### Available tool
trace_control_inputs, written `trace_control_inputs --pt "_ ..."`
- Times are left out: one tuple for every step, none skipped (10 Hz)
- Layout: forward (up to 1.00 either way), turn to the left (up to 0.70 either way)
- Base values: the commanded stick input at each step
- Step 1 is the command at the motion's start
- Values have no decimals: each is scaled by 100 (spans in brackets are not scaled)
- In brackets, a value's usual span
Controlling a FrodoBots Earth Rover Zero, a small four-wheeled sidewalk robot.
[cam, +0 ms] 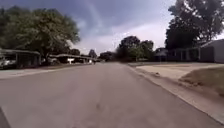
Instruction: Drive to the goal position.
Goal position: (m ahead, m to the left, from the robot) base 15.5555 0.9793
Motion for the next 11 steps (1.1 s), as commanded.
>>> trace_control_inputs --pt "70 3" --pt "70 3" --pt "70 3" --pt "70 -3" --pt "70 -19" --pt "70 -33" --pt "70 3" --pt "70 3" --pt "70 3" --pt "70 3" --pt "70 3"
